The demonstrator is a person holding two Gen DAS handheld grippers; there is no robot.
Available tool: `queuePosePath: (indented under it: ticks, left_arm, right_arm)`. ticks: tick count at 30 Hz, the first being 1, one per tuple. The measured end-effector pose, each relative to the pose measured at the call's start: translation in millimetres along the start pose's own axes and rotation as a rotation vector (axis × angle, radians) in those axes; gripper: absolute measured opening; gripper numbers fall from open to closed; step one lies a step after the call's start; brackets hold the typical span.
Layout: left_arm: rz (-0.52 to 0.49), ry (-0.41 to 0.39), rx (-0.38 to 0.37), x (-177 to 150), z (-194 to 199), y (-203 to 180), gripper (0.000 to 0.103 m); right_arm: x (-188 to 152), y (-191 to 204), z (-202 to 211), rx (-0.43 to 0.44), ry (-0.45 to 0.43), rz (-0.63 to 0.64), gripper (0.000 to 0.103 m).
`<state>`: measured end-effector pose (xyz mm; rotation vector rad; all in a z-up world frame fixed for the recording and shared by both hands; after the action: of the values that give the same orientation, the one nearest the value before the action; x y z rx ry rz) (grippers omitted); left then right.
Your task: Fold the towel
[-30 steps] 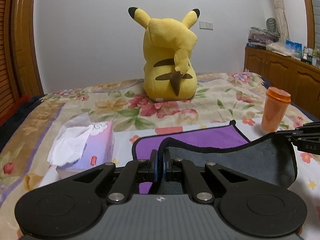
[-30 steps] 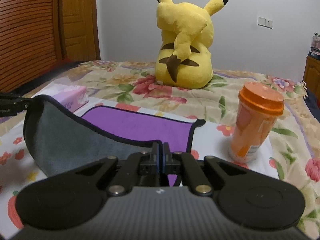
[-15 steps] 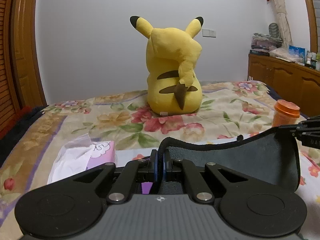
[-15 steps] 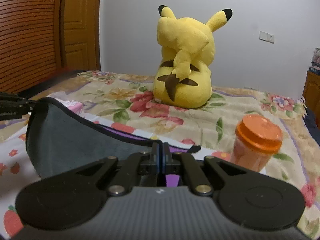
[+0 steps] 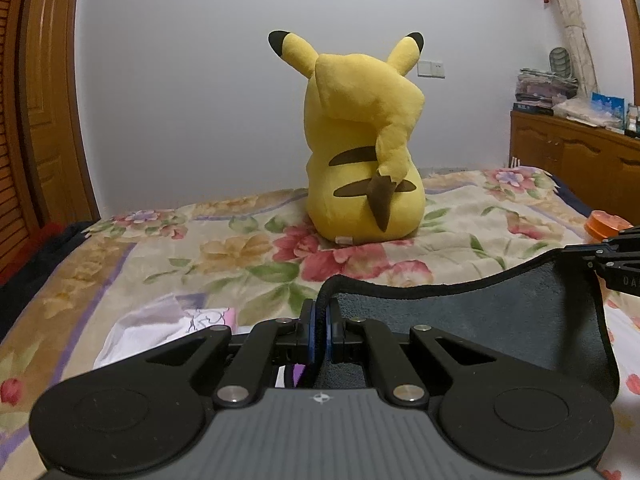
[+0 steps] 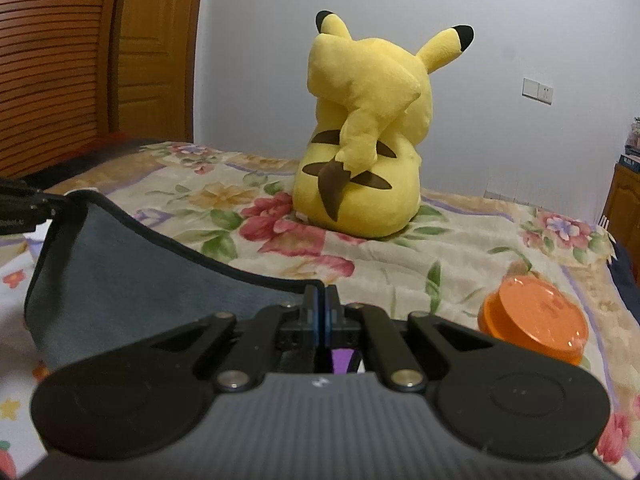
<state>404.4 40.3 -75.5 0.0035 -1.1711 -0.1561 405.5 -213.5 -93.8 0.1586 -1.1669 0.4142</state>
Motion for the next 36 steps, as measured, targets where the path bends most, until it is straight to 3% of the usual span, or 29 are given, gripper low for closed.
queuePosePath:
  ticks: [10, 29, 33, 34, 36]
  left_arm:
    - [0.003, 0.009, 0.031, -3, -33, 3, 0.008]
    - [-0.015, 0.11, 0.059, -42, -73, 0, 0.01]
    - [-0.005, 0.115, 0.056, -42, -71, 0, 0.02]
    - [-0.009, 0.113, 0.056, -41, -71, -1, 0.028]
    - [-0.015, 0.105, 0.059, -40, -68, -2, 0.038]
  right_arm:
    - [-9, -9, -29, -0.036, 0.017, 0.009, 0.003]
    - [-45, -12, -66, -0.046, 0.098, -0.01, 0.004]
    - [-46, -11, -64, -0.047, 0.102, -0.01, 0.005]
    - [-46, -11, -63, -0.046, 0.102, -0.012, 0.005]
    - [-46, -11, -62, -0.048, 0.106, -0.01, 0.015]
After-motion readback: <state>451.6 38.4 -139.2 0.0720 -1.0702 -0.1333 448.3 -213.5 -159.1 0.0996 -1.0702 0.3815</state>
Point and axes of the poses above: each gripper's, at about its wrist camera, not at the fingertips, and z roughly against the way its jaws point, y to its left, x to its top, the point moved 7 cm from there along -z, roughly the way its jaws point, and after that the axes turned 2 degrees about -y, right-handed, at the moved point
